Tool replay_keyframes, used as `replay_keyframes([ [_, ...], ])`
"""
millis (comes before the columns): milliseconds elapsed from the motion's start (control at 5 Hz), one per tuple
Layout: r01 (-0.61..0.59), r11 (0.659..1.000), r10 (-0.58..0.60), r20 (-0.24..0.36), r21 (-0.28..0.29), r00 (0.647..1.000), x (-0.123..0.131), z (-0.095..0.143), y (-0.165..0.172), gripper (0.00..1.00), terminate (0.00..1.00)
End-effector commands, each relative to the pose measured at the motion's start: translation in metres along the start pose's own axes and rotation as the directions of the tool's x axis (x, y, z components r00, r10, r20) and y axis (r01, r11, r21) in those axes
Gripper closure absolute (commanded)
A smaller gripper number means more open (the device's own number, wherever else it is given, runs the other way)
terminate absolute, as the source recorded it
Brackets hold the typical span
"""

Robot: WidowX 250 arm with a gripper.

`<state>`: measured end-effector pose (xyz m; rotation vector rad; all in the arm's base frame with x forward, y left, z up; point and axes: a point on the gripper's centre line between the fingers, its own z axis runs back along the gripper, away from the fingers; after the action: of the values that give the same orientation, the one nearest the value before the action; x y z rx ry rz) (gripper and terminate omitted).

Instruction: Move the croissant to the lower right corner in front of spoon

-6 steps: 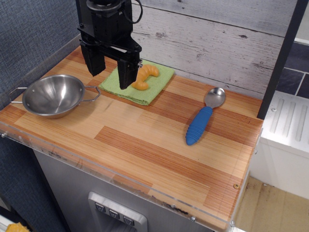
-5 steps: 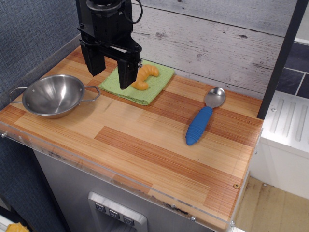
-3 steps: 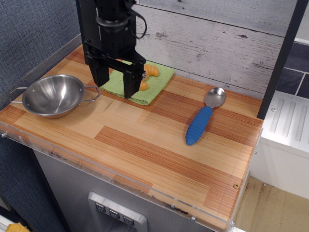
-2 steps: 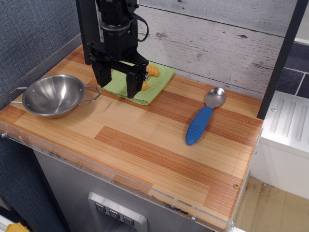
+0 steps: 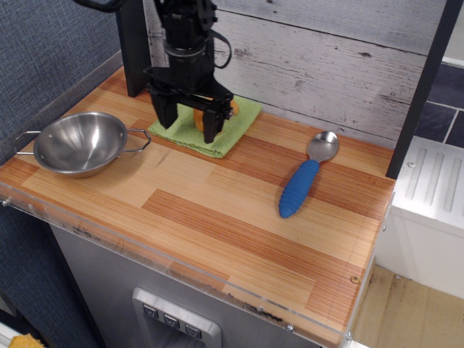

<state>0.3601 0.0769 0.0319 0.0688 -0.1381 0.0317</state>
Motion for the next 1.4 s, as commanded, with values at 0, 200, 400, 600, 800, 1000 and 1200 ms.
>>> replay_keyframes([
  [0, -0.046, 0.999, 0.046, 0.091, -0.001, 0.995, 0.031, 0.022, 0.009, 0.0, 0.0],
  [200, -0.065, 0.998, 0.065, 0.09, 0.002, 0.994, 0.036, 0.019, 0.011, 0.0, 0.0],
  [400, -0.059, 0.998, 0.059, 0.054, 0.012, 0.997, 0.035, 0.004, 0.014, 0.0, 0.0],
  [600, -0.063, 0.998, 0.062, 0.04, 0.015, 0.997, 0.034, -0.003, 0.019, 0.0, 0.0],
  [800, -0.051, 0.999, 0.05, 0.037, 0.014, 0.998, 0.036, -0.004, 0.019, 1.0, 0.0],
  [1000, -0.045, 0.999, 0.044, 0.055, 0.005, 0.998, 0.038, 0.005, 0.019, 1.0, 0.0],
  [1200, -0.028, 0.999, 0.03, 0.082, -0.017, 0.996, 0.037, 0.021, 0.013, 1.0, 0.0],
])
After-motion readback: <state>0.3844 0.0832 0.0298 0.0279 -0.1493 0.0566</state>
